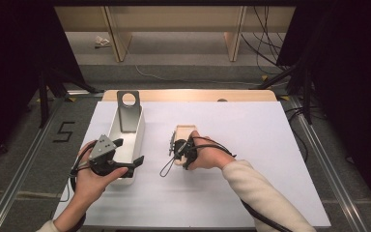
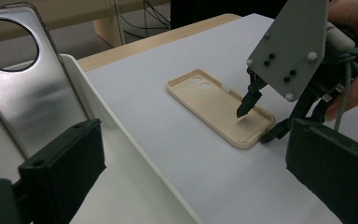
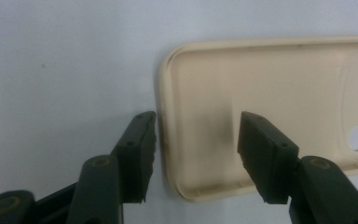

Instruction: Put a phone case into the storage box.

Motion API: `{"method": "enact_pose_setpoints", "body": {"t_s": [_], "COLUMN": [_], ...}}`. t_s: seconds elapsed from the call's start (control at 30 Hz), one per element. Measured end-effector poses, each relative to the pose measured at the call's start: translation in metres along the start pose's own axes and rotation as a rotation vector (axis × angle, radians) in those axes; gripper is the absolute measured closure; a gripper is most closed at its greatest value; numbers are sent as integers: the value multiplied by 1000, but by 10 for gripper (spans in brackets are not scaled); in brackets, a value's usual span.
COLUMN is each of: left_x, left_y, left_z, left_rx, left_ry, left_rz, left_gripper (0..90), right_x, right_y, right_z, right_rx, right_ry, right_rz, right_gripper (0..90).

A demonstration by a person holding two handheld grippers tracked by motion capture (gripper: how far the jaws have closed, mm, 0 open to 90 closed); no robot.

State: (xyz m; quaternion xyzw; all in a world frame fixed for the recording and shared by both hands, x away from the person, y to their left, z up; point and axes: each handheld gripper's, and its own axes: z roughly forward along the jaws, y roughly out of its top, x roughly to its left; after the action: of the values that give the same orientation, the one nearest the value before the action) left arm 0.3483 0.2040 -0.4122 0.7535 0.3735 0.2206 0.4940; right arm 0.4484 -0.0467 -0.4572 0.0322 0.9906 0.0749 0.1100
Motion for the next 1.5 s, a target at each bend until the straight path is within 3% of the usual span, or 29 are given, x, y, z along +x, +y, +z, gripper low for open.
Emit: {"method": "enact_pose_setpoints", "body": {"t_s": [0.3,0.77,1.1,1.5], "left_x": [0,0,0,1], "left_y": [0,0,0,0], "left_z": [0,0,0,-1], "left_rx": [0,0,-3,-5], "left_ry": [-1,-2,-3,3], "left_rz": [0,-1,0,-6], "left_gripper": [39,40,43,47], "right_x": [3,9,10,9], "right_y": [4,8,6,-1], "right_z": [-1,-2,-2,-10], "right_rx": [29,50,28,-31], "right_ry": [42,36,20,13], "right_rz": [-43,-88,-98,-72], "right_gripper": [663,822,860,875]}}
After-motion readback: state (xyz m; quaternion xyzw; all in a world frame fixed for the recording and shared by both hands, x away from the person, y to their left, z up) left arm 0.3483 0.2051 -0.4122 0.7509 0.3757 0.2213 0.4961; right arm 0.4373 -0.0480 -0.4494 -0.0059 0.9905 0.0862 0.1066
